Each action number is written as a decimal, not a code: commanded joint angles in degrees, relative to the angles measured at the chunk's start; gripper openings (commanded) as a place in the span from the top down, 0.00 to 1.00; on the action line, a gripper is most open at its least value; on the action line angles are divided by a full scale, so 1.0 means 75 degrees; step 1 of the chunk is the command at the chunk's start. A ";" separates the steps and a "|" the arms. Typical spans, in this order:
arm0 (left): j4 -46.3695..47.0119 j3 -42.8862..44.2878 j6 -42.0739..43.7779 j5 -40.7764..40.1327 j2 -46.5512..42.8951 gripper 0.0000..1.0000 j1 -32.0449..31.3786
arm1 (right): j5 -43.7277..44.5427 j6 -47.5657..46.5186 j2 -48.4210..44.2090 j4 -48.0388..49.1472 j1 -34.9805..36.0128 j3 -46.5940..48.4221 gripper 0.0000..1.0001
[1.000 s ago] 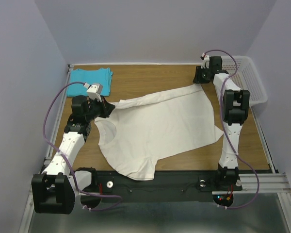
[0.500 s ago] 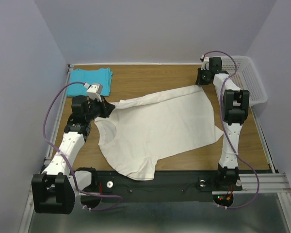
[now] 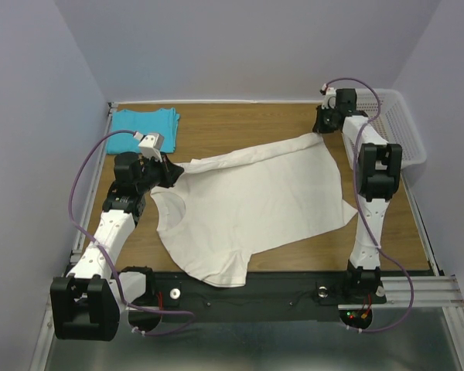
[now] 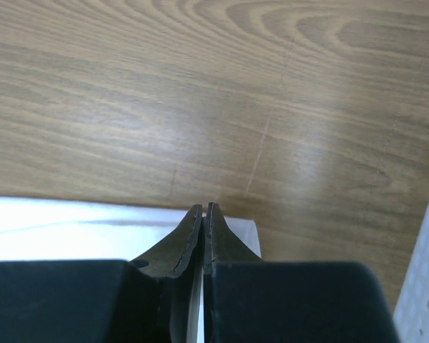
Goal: Fold and stack the t-shirts
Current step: Fold the tshirt
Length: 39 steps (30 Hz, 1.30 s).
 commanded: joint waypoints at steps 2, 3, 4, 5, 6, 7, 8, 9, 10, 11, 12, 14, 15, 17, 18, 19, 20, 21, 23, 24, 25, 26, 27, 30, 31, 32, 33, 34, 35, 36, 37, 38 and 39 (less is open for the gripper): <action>0.0411 -0.0133 0.0075 0.0181 -0.0097 1.00 -0.0057 | -0.0196 -0.0337 -0.0969 0.0316 -0.0008 -0.0357 0.94; 0.0400 -0.0133 0.0075 0.0193 -0.0097 1.00 -0.0068 | -0.0196 -0.0360 -0.1004 0.0340 -0.0020 -0.0509 0.94; 0.0411 -0.0121 0.0075 0.0193 -0.0109 1.00 -0.0069 | -0.0173 -0.0419 -0.1074 0.0352 -0.0009 -0.0580 0.93; 0.0411 -0.0121 0.0075 0.0193 -0.0098 1.00 -0.0069 | -0.0161 -0.0431 -0.1098 0.0387 -0.0009 -0.0651 0.93; 0.0411 -0.0133 0.0075 0.0181 -0.0109 1.00 -0.0057 | -0.0161 -0.0442 -0.1133 0.0399 -0.0020 -0.0744 0.92; 0.0423 -0.0133 0.0075 0.0193 -0.0098 1.00 -0.0068 | -0.0161 -0.0454 -0.1168 0.0399 -0.0032 -0.0791 0.91; 0.0423 -0.0133 0.0087 0.0193 -0.0097 1.00 -0.0069 | -0.0161 -0.0466 -0.1192 0.0422 -0.0044 -0.0838 0.91; 0.0423 -0.0133 0.0087 0.0193 -0.0109 1.00 -0.0069 | -0.0172 -0.0466 -0.1215 0.0457 -0.0067 -0.0874 0.91; 0.0411 -0.0133 0.0087 0.0193 -0.0109 1.00 -0.0080 | -0.0172 -0.0501 -0.1239 0.0469 -0.0079 -0.0944 0.91; 0.0411 -0.0121 0.0087 0.0181 -0.0121 1.00 -0.0069 | -0.0161 -0.0524 -0.1297 0.0481 -0.0090 -0.0979 0.91; 0.0423 -0.0133 0.0087 0.0193 -0.0121 1.00 -0.0080 | -0.0184 -0.0559 -0.1332 0.0492 -0.0102 -0.1026 0.89; 0.0423 -0.0121 0.0087 0.0181 -0.0109 1.00 -0.0069 | -0.0219 -0.0676 -0.1379 0.0516 -0.0126 -0.1154 0.88; 0.0411 -0.0133 0.0087 0.0204 -0.0109 1.00 -0.0069 | -0.0219 -0.0700 -0.1438 0.0528 -0.0149 -0.1178 0.87; 0.0423 -0.0133 0.0087 0.0205 -0.0121 1.00 -0.0069 | -0.0231 -0.0794 -0.1497 0.0528 -0.0173 -0.1330 0.87; 0.0411 -0.0133 0.0098 0.0205 -0.0121 1.00 -0.0080 | -0.0254 -0.0840 -0.1590 0.0539 -0.0207 -0.1389 0.86; 0.0411 -0.0133 0.0098 0.0205 -0.0132 1.00 -0.0069 | -0.0266 -0.0899 -0.1637 0.0551 -0.0219 -0.1471 0.85; 0.0411 -0.0133 0.0098 0.0205 -0.0144 1.00 -0.0080 | -0.0266 -0.0969 -0.1684 0.0551 -0.0243 -0.1541 0.84; 0.0411 -0.0145 0.0098 0.0205 -0.0144 1.00 -0.0080 | -0.0278 -0.1016 -0.1731 0.0563 -0.0278 -0.1704 0.83; 0.0411 -0.0133 0.0098 0.0205 -0.0133 1.00 -0.0092 | -0.0336 -0.1157 -0.1918 0.0575 -0.0301 -0.1881 0.80; 0.0423 -0.0121 0.0098 0.0228 -0.0133 1.00 -0.0080 | -0.0360 -0.1215 -0.1977 0.0575 -0.0313 -0.2091 0.80; 0.0423 -0.0133 0.0098 0.0228 -0.0121 1.00 -0.0092 | -0.0395 -0.1332 -0.2117 0.0586 -0.0336 -0.2174 0.78; 0.0423 -0.0121 0.0098 0.0228 -0.0121 1.00 -0.0092 | -0.0418 -0.1391 -0.2188 0.0598 -0.0348 -0.2291 0.76; 0.0423 -0.0133 0.0098 0.0240 -0.0121 1.00 -0.0092 | -0.0442 -0.1438 -0.2258 0.0610 -0.0360 -0.2396 0.75; 0.0435 -0.0133 0.0098 0.0240 -0.0121 1.00 -0.0092 | -0.0500 -0.1532 -0.2516 0.0645 -0.0395 -0.2690 0.69; 0.0435 -0.0133 0.0098 0.0263 -0.0121 1.00 -0.0104 | -0.0535 -0.1544 -0.2574 0.0645 -0.0395 -0.2760 0.69; 0.0435 -0.0121 0.0087 0.0263 -0.0121 1.00 -0.0104 | -0.0559 -0.1590 -0.2679 0.0633 -0.0395 -0.2888 0.69; 0.0435 -0.0133 0.0087 0.0275 -0.0132 1.00 -0.0092 | -0.0571 -0.1626 -0.2750 0.0633 -0.0395 -0.2959 0.69; 0.0435 -0.0145 0.0087 0.0275 -0.0133 1.00 -0.0104 | -0.0675 -0.1661 -0.2832 0.0633 -0.0407 -0.3053 0.69; 0.0435 -0.0133 0.0087 0.0298 -0.0133 1.00 -0.0104 | -0.0723 -0.1742 -0.3007 0.0633 -0.0407 -0.3216 0.69; 0.0423 -0.0133 0.0087 0.0298 -0.0144 1.00 -0.0104 | -0.0816 -0.1778 -0.3101 0.0633 -0.0407 -0.3299 0.69; 0.0423 -0.0145 0.0087 0.0310 -0.0144 1.00 -0.0104 | -0.0886 -0.1778 -0.3184 0.0633 -0.0407 -0.3369 0.68; 0.0446 -0.0145 0.0087 0.0310 -0.0144 1.00 -0.0115 | -0.1015 -0.1813 -0.3242 0.0633 -0.0407 -0.3463 0.68; 0.0470 -0.0145 0.0087 0.0333 -0.0144 1.00 -0.0115 | -0.1178 -0.1814 -0.3324 0.0633 -0.0407 -0.3499 0.68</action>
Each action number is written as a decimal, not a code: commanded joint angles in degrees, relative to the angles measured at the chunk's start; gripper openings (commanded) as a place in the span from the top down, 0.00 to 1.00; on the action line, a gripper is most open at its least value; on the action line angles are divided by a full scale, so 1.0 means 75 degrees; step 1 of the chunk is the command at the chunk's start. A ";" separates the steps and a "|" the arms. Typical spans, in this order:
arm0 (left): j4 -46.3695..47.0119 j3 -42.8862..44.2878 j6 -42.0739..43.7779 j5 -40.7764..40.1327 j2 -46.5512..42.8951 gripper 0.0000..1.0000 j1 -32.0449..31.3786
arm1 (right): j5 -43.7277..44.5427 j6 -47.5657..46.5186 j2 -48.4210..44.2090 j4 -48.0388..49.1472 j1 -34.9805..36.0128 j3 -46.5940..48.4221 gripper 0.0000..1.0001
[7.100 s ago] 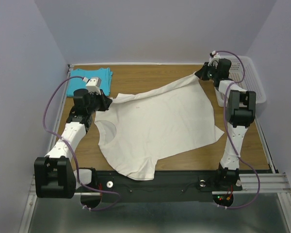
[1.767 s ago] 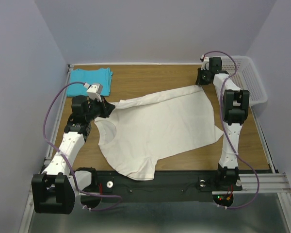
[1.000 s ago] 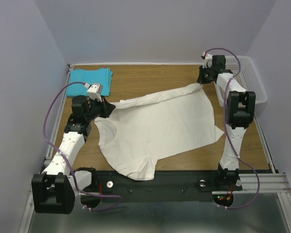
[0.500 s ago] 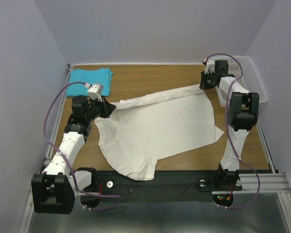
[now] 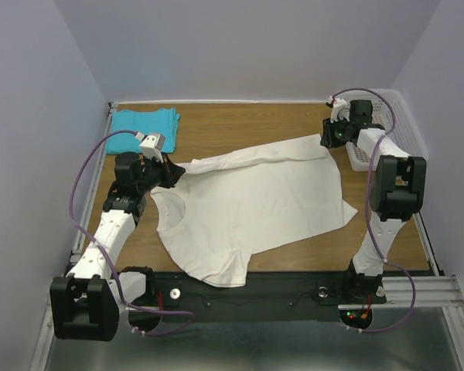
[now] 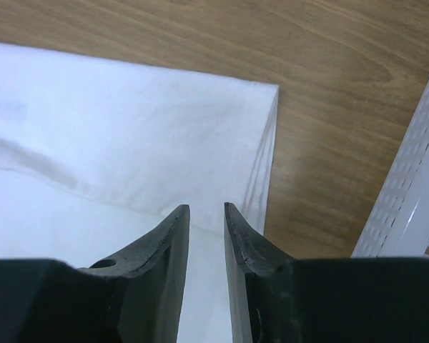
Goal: Fold and stack the t-shirts
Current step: Fold the tshirt
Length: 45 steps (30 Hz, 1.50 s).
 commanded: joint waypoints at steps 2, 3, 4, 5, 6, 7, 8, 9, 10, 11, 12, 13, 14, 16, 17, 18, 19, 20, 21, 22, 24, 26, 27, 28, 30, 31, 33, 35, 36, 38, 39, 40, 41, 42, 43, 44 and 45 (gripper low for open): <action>0.0464 -0.0133 0.0084 0.0252 -0.0097 1.00 -0.0075 | -0.1198 -0.0095 -0.0661 0.0211 -0.0046 -0.0182 0.67; 0.0464 -0.0133 0.0072 0.0275 -0.0086 1.00 -0.0075 | -0.1421 -0.0070 -0.0696 0.0187 -0.0046 -0.0287 0.67; 0.0464 -0.0133 0.0060 0.0287 -0.0086 1.00 -0.0063 | -0.1632 -0.0024 -0.0766 0.0175 -0.0034 -0.0346 0.67; 0.0464 -0.0133 0.0049 0.0299 -0.0097 1.00 -0.0063 | -0.1994 0.0070 -0.0825 0.0175 -0.0046 -0.0405 0.67; 0.0464 -0.0145 0.0049 0.0357 -0.0121 1.00 -0.0075 | -0.2114 0.0129 -0.0872 0.0187 -0.0046 -0.0452 0.67; 0.0453 -0.0168 0.0014 0.0392 -0.0144 1.00 -0.0098 | -0.2254 0.0280 -0.0919 0.0187 -0.0046 -0.0522 0.67; 0.0429 -0.0180 0.0002 0.0462 -0.0156 1.00 -0.0110 | -0.2290 0.0363 -0.0943 0.0187 -0.0046 -0.0534 0.67; 0.0406 -0.0168 -0.0021 0.0486 -0.0168 1.00 -0.0121 | -0.2314 0.0422 -0.0966 0.0187 -0.0046 -0.0581 0.67; 0.0371 -0.0168 -0.0045 0.0510 -0.0191 1.00 -0.0133 | -0.2326 0.0445 -0.1001 0.0187 -0.0046 -0.0616 0.67; 0.0312 -0.0157 -0.0115 0.0533 -0.0203 1.00 -0.0133 | -0.2372 0.0504 -0.1048 0.0175 -0.0046 -0.0640 0.67; 0.0277 -0.0168 -0.0139 0.0591 -0.0226 1.00 -0.0145 | -0.2384 0.0527 -0.1072 0.0187 -0.0034 -0.0663 0.67; 0.0230 -0.0180 -0.0185 0.0580 -0.0261 1.00 -0.0133 | -0.2373 0.0539 -0.1095 0.0187 -0.0046 -0.0698 0.67; 0.0056 -0.0180 -0.0267 0.0545 -0.0261 1.00 -0.0133 | -0.2210 0.0597 -0.1107 0.0187 -0.0046 -0.0745 0.67; 0.0008 -0.0180 -0.0373 0.0615 -0.0261 1.00 -0.0157 | -0.2128 0.0621 -0.1095 0.0175 -0.0034 -0.0745 0.67; -0.0074 -0.0180 -0.0408 0.0639 -0.0273 1.00 -0.0168 | -0.1918 0.0621 -0.1107 0.0175 -0.0046 -0.0780 0.67; -0.0110 -0.0191 -0.0559 0.0627 -0.0273 1.00 -0.0168 | -0.1811 0.0633 -0.1084 0.0187 -0.0046 -0.0792 0.67; -0.0157 -0.0203 -0.0607 0.0627 -0.0273 1.00 -0.0192 | -0.1752 0.0645 -0.1060 0.0187 -0.0046 -0.0804 0.67; -0.0250 -0.0192 -0.0666 0.0616 -0.0262 1.00 -0.0192 | -0.1671 0.0668 -0.1060 0.0187 -0.0046 -0.0815 0.67; -0.0286 -0.0203 -0.0805 0.0604 -0.0250 1.00 -0.0215 | -0.1658 0.0680 -0.1037 0.0187 -0.0046 -0.0839 0.67; -0.0379 -0.0192 -0.0865 0.0615 -0.0192 1.00 -0.0227 | -0.1681 0.0692 -0.1037 0.0187 -0.0046 -0.0874 0.67; -0.0461 -0.0192 -0.0982 0.0592 -0.0121 1.00 -0.0286 | -0.1693 0.0738 -0.1060 0.0187 -0.0046 -0.0921 0.67; -0.0649 -0.0157 -0.1064 0.0534 0.0031 1.00 -0.0332 | -0.1716 0.0785 -0.1037 0.0199 -0.0046 -0.0933 0.67; -0.0696 -0.0145 -0.1065 0.0441 0.0066 1.00 -0.0344 | -0.1717 0.0797 -0.1037 0.0199 -0.0046 -0.0933 0.67; -0.0766 -0.0133 -0.1088 0.0370 0.0148 1.00 -0.0379 | -0.1728 0.0832 -0.1037 0.0187 -0.0046 -0.0933 0.67; -0.0953 -0.0086 -0.1076 0.0218 0.0230 1.00 -0.0391 | -0.1752 0.0867 -0.1002 0.0199 -0.0046 -0.0921 0.67; -0.1023 -0.0074 -0.1065 0.0182 0.0277 1.00 -0.0391 | -0.1752 0.0879 -0.1001 0.0199 -0.0046 -0.0933 0.67; -0.1048 -0.0051 -0.1041 0.0123 0.0359 1.00 -0.0391 | -0.1763 0.0879 -0.0990 0.0199 -0.0046 -0.0944 0.66; -0.1293 -0.0028 -0.1065 -0.0005 0.0453 1.00 -0.0391 | -0.1775 0.0879 -0.0978 0.0187 -0.0046 -0.0979 0.67; -0.1305 -0.0039 -0.1053 -0.0110 0.0500 1.00 -0.0391 | -0.1775 0.0891 -0.0978 0.0199 -0.0046 -0.1003 0.67; -0.1340 -0.0039 -0.1088 -0.0251 0.0582 1.00 -0.0391 | -0.1787 0.0891 -0.0978 0.0199 -0.0046 -0.1026 0.66; -0.1341 -0.0028 -0.1111 -0.0345 0.0594 1.00 -0.0391 | -0.1799 0.0891 -0.0990 0.0199 -0.0046 -0.1050 0.66; -0.1317 -0.0016 -0.1123 -0.0392 0.0629 1.00 -0.0391 | -0.1799 0.0891 -0.1001 0.0199 -0.0046 -0.1062 0.67; -0.1306 -0.0004 -0.1135 -0.0416 0.0652 1.00 -0.0391 | -0.1799 0.0891 -0.1001 0.0187 -0.0046 -0.1073 0.66; -0.1305 0.0031 -0.1135 -0.0416 0.0676 1.00 -0.0391 | -0.1787 0.0903 -0.0990 0.0187 -0.0046 -0.1085 0.66; -0.1305 0.0043 -0.1135 -0.0404 0.0711 1.00 -0.0391 | -0.1775 0.0891 -0.0990 0.0199 -0.0046 -0.1085 0.67; -0.1305 0.0078 -0.1135 -0.0369 0.0723 1.00 -0.0391 | -0.1787 0.0891 -0.0990 0.0199 -0.0046 -0.1085 0.66; -0.1294 0.0101 -0.1135 -0.0334 0.0735 1.00 -0.0391 | -0.1787 0.0891 -0.0990 0.0199 -0.0046 -0.1097 0.66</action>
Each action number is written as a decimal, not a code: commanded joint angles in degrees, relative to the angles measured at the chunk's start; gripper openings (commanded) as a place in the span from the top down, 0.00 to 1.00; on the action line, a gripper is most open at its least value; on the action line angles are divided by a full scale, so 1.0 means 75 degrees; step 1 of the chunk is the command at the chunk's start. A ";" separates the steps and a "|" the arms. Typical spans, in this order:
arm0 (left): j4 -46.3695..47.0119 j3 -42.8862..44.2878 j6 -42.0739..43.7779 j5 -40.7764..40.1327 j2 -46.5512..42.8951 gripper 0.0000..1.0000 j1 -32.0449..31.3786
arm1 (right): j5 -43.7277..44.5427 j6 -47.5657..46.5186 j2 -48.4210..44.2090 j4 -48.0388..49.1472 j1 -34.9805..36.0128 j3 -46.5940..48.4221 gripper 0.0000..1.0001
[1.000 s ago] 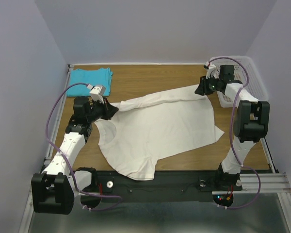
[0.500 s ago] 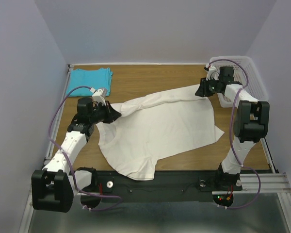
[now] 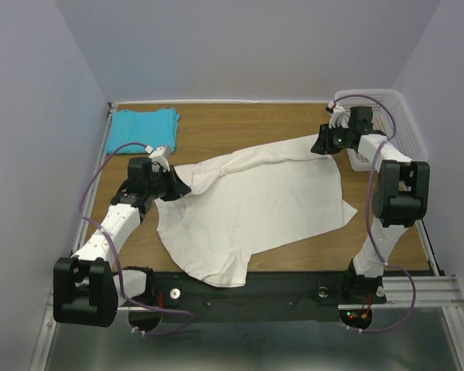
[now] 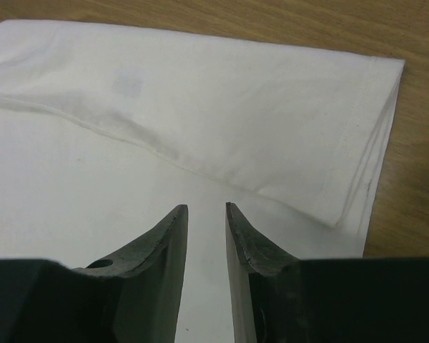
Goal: Fold and stack the t-shirts
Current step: Fold the tshirt
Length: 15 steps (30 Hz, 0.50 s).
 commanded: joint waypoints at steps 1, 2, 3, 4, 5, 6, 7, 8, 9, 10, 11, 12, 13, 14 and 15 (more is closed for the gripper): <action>0.0085 0.0241 -0.0054 0.0071 -0.0008 1.00 -0.0047 | -0.0012 0.0049 -0.0305 0.0187 -0.0043 -0.0135 0.66; 0.0085 0.0253 -0.0054 0.0107 -0.0020 1.00 -0.0047 | -0.0024 0.0060 -0.0293 0.0187 -0.0043 -0.0135 0.66; 0.0085 0.0241 -0.0042 0.0142 -0.0032 1.00 -0.0059 | -0.0012 0.0060 -0.0293 0.0187 -0.0043 -0.0135 0.67; 0.0073 0.0241 -0.0042 0.0154 -0.0055 1.00 -0.0059 | -0.0012 0.0072 -0.0293 0.0187 -0.0043 -0.0135 0.66; 0.0073 0.0230 -0.0030 0.0177 -0.0067 1.00 -0.0059 | -0.0024 0.0084 -0.0293 0.0176 -0.0043 -0.0135 0.66; 0.0073 0.0206 -0.0030 0.0235 -0.0067 1.00 -0.0059 | -0.0024 0.0084 -0.0293 0.0187 -0.0043 -0.0135 0.66; 0.0073 0.0195 -0.0030 0.0247 -0.0067 1.00 -0.0059 | -0.0024 0.0095 -0.0293 0.0187 -0.0043 -0.0147 0.66; 0.0061 0.0183 -0.0042 0.0271 -0.0090 1.00 -0.0059 | -0.0035 0.0096 -0.0293 0.0199 -0.0043 -0.0158 0.66; 0.0061 0.0171 -0.0019 0.0364 -0.0079 1.00 -0.0059 | -0.0036 0.0107 -0.0316 0.0187 -0.0054 -0.0159 0.66; 0.0061 0.0159 -0.0019 0.0388 -0.0079 1.00 -0.0059 | -0.0036 0.0096 -0.0305 0.0199 -0.0043 -0.0170 0.66; 0.0061 0.0171 -0.0019 0.0388 -0.0079 1.00 -0.0071 | -0.0036 0.0096 -0.0305 0.0187 -0.0043 -0.0170 0.67; 0.0050 0.0159 0.0005 0.0411 -0.0079 1.00 -0.0071 | -0.0012 0.0084 -0.0305 0.0187 -0.0043 -0.0182 0.66; 0.0038 0.0159 -0.0007 0.0423 -0.0079 1.00 -0.0071 | -0.0024 0.0084 -0.0305 0.0187 -0.0043 -0.0182 0.67; 0.0026 0.0171 -0.0007 0.0447 -0.0079 1.00 -0.0082 | -0.0024 0.0095 -0.0305 0.0199 -0.0043 -0.0182 0.67; 0.0014 0.0171 0.0005 0.0482 -0.0067 1.00 -0.0082 | -0.0024 0.0096 -0.0317 0.0199 -0.0043 -0.0194 0.67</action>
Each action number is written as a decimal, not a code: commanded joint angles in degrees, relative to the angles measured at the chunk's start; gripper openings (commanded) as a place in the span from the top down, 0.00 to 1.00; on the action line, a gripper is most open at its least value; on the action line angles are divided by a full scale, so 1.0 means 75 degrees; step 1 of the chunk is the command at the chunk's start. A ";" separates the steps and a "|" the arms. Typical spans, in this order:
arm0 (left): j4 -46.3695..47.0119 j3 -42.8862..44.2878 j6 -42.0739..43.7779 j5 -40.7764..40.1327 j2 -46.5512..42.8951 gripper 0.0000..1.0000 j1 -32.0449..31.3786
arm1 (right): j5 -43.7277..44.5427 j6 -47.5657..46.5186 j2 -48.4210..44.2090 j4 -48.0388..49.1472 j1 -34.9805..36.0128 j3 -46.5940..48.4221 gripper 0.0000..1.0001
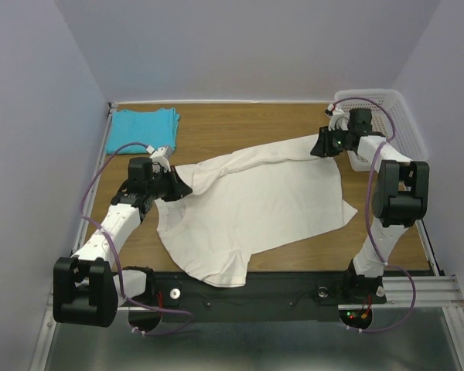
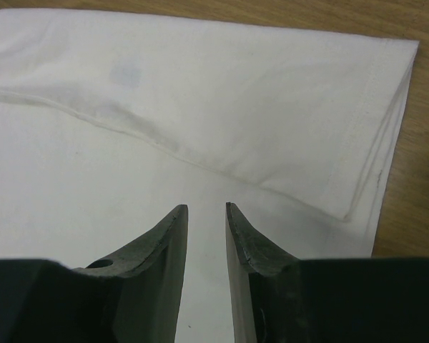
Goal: Fold and stack the t-shirts
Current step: Fold the tshirt
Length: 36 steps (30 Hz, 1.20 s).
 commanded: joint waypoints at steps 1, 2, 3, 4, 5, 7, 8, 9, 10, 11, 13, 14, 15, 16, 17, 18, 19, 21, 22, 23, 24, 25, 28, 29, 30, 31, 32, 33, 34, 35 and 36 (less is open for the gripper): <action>0.0017 0.0183 0.0014 0.0313 -0.0090 1.00 -0.0065 | -0.0024 0.0098 -0.0317 0.0181 -0.0043 -0.0028 0.67; 0.0006 0.0183 0.0025 0.0313 -0.0090 1.00 -0.0065 | -0.0047 0.0099 -0.0317 0.0181 -0.0043 -0.0028 0.66; -0.0006 0.0194 0.0014 0.0336 -0.0102 1.00 -0.0077 | -0.0047 0.0110 -0.0305 0.0181 -0.0043 -0.0028 0.67; -0.0006 0.0206 0.0013 0.0348 -0.0102 1.00 -0.0077 | -0.0047 0.0110 -0.0305 0.0181 -0.0043 -0.0028 0.66; -0.0006 0.0206 0.0013 0.0371 -0.0137 1.00 -0.0088 | -0.0047 0.0122 -0.0305 0.0181 -0.0043 -0.0028 0.66; -0.0018 0.0230 0.0002 0.0372 -0.0172 1.00 -0.0100 | -0.0047 0.0122 -0.0305 0.0170 -0.0043 -0.0039 0.67; -0.0030 0.0218 0.0002 0.0372 -0.0172 1.00 -0.0100 | -0.0059 0.0122 -0.0305 0.0181 -0.0043 -0.0039 0.66; -0.0041 0.0230 0.0013 0.0337 -0.0161 1.00 -0.0100 | -0.0059 0.0122 -0.0305 0.0193 -0.0043 -0.0039 0.66; -0.0041 0.0241 0.0025 0.0348 -0.0149 1.00 -0.0100 | -0.0059 0.0134 -0.0305 0.0193 -0.0043 -0.0051 0.67; -0.0053 0.0230 0.0025 0.0348 -0.0149 1.00 -0.0100 | -0.0059 0.0122 -0.0317 0.0193 -0.0043 -0.0051 0.66; -0.0053 0.0241 0.0025 0.0383 -0.0137 1.00 -0.0100 | -0.0059 0.0134 -0.0317 0.0193 -0.0043 -0.0063 0.66; -0.0076 0.0253 0.0025 0.0395 -0.0149 1.00 -0.0100 | -0.0047 0.0134 -0.0328 0.0205 -0.0043 -0.0074 0.66; -0.0088 0.0253 0.0025 0.0430 -0.0172 1.00 -0.0112 | -0.0059 0.0134 -0.0328 0.0205 -0.0043 -0.0075 0.67; -0.0088 0.0276 0.0048 0.0453 -0.0184 1.00 -0.0112 | -0.0047 0.0122 -0.0340 0.0205 -0.0043 -0.0086 0.67; -0.0135 0.0277 0.0037 0.0454 -0.0219 1.00 -0.0123 | -0.0059 0.0134 -0.0340 0.0205 -0.0043 -0.0086 0.66; -0.0135 0.0288 0.0037 0.0465 -0.0231 1.00 -0.0124 | -0.0059 0.0134 -0.0340 0.0205 -0.0043 -0.0086 0.66; -0.0158 0.0311 0.0037 0.0512 -0.0254 1.00 -0.0135 | -0.0059 0.0134 -0.0340 0.0205 -0.0043 -0.0086 0.66; -0.0217 0.0323 0.0025 0.0536 -0.0289 1.00 -0.0147 | -0.0059 0.0134 -0.0340 0.0205 -0.0043 -0.0086 0.66; -0.0240 0.0347 0.0014 0.0547 -0.0348 1.00 -0.0159 | -0.0047 0.0145 -0.0340 0.0205 -0.0043 -0.0086 0.66; -0.0264 0.0358 0.0013 0.0559 -0.0371 1.00 -0.0159 | -0.0059 0.0146 -0.0340 0.0216 -0.0043 -0.0086 0.66; -0.0276 0.0370 0.0002 0.0547 -0.0406 1.00 -0.0159 | -0.0047 0.0157 -0.0340 0.0228 -0.0043 -0.0098 0.66; -0.0276 0.0359 0.0002 0.0536 -0.0442 1.00 -0.0159 | -0.0036 0.0157 -0.0340 0.0228 -0.0043 -0.0098 0.67; -0.0299 0.0359 -0.0010 0.0536 -0.0466 1.00 -0.0159 | -0.0036 0.0169 -0.0340 0.0240 -0.0043 -0.0098 0.66; -0.0299 0.0335 -0.0022 0.0536 -0.0442 1.00 -0.0159 | -0.0036 0.0169 -0.0340 0.0240 -0.0043 -0.0098 0.66; -0.0299 0.0335 -0.0033 0.0536 -0.0419 1.00 -0.0159 | -0.0047 0.0181 -0.0352 0.0240 -0.0043 -0.0098 0.66; -0.0299 0.0324 -0.0033 0.0524 -0.0395 1.00 -0.0170 | -0.0036 0.0169 -0.0340 0.0240 -0.0043 -0.0110 0.66; -0.0288 0.0312 -0.0033 0.0547 -0.0349 1.00 -0.0170 | -0.0024 0.0181 -0.0340 0.0252 -0.0043 -0.0110 0.66; -0.0288 0.0312 -0.0033 0.0536 -0.0325 1.00 -0.0159 | -0.0035 0.0181 -0.0352 0.0252 -0.0043 -0.0110 0.66; -0.0288 0.0312 -0.0033 0.0547 -0.0302 1.00 -0.0170 | -0.0012 0.0169 -0.0352 0.0252 -0.0043 -0.0121 0.66; -0.0288 0.0312 -0.0045 0.0559 -0.0255 1.00 -0.0182 | -0.0024 0.0181 -0.0352 0.0252 -0.0043 -0.0121 0.66; -0.0299 0.0323 -0.0045 0.0559 -0.0243 1.00 -0.0171 | -0.0024 0.0157 -0.0363 0.0252 -0.0043 -0.0121 0.66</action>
